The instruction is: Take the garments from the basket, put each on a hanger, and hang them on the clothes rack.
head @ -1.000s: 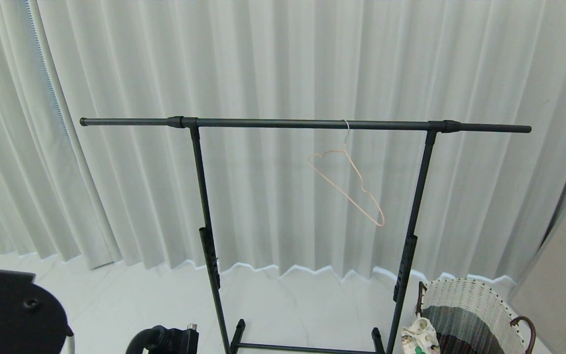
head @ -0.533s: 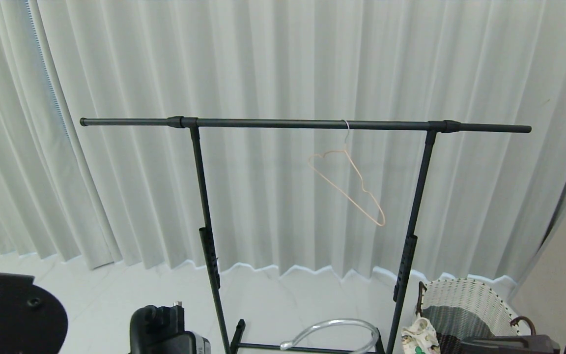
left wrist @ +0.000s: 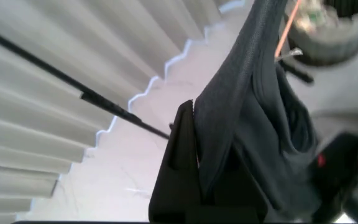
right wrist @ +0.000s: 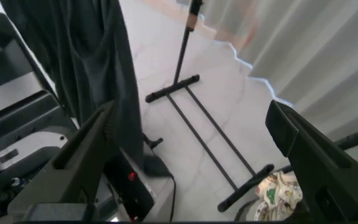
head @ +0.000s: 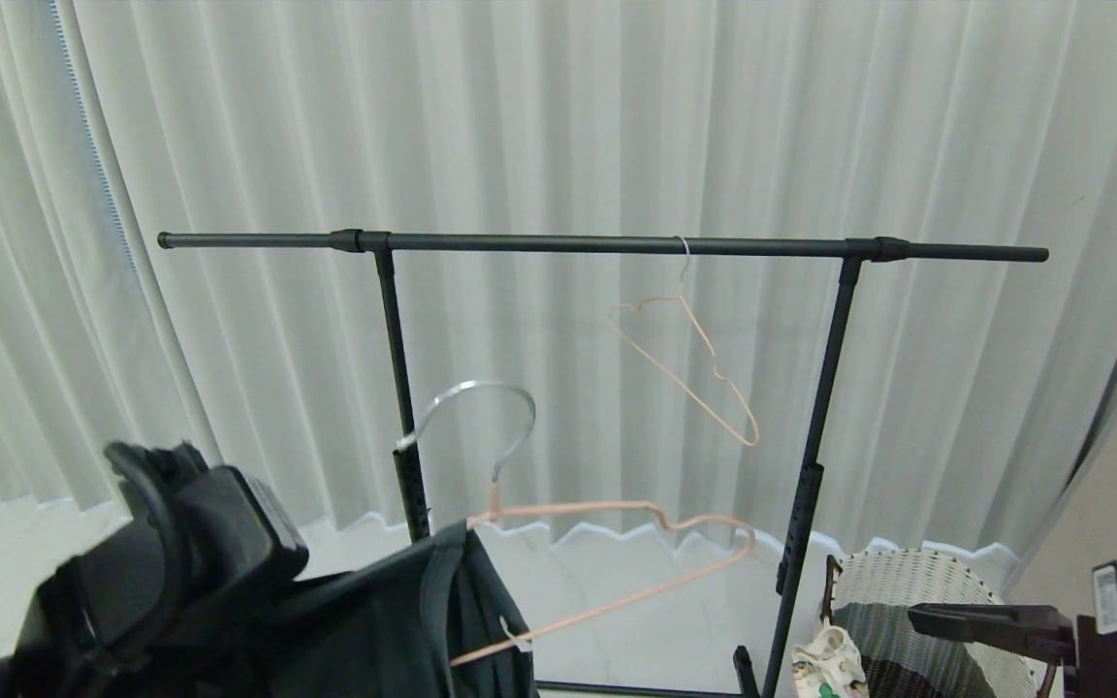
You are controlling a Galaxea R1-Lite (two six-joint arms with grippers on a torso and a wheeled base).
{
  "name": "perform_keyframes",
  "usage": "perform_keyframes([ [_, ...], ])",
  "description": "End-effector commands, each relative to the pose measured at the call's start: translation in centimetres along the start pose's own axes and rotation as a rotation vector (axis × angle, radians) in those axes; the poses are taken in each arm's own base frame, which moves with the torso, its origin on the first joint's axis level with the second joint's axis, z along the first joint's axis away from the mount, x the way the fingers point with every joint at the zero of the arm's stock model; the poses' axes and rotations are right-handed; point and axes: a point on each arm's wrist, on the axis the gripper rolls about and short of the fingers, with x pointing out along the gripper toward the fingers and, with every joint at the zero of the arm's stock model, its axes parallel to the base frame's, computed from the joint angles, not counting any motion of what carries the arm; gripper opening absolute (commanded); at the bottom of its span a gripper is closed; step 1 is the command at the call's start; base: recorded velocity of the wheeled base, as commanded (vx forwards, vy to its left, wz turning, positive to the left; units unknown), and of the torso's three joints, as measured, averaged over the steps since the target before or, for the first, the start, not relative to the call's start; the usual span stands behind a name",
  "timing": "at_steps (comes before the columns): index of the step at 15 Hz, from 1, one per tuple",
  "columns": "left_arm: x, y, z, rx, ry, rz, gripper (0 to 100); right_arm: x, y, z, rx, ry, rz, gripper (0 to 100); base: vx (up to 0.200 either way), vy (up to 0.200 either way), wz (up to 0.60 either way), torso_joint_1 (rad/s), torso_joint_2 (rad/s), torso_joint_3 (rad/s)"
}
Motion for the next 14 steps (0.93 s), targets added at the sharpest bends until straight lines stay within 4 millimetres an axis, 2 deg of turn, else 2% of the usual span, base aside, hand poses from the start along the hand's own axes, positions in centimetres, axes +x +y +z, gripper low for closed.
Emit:
perform_keyframes([
  [1, 0.1, 1.4, 2.0, -0.066, -0.036, 0.056, 0, 2.9, -0.3, 1.1, 0.015, 0.071, -0.012, 100, 0.0, 0.0, 0.0, 0.0, 0.0, 0.0],
  [4, 0.6, 2.6, 5.2, -0.174, -0.097, 0.088, 0, 6.2, -0.4, 4.1, 0.077, 0.063, -0.009, 100, 0.0, 0.0, 0.0, 0.0, 0.0, 0.0],
  [7, 1.1, 3.5, 7.9, -0.278, -0.152, 0.096, 0, 7.9, 0.2, 6.2, 0.112, 0.033, -0.003, 100, 0.0, 0.0, 0.0, 0.0, 0.0, 0.0],
  [11, 1.2, 3.6, 8.4, -0.292, -0.164, 0.091, 0, 10.9, 2.8, 8.4, 0.191, -0.002, -0.018, 100, 0.0, 0.0, 0.0, 0.0, 0.0, 0.0],
  [14, 1.0, 3.5, 8.5, -0.29, -0.173, 0.084, 0, 13.4, 3.8, 8.4, 0.206, -0.011, -0.044, 100, 0.0, 0.0, 0.0, 0.0, 0.0, 0.0],
])
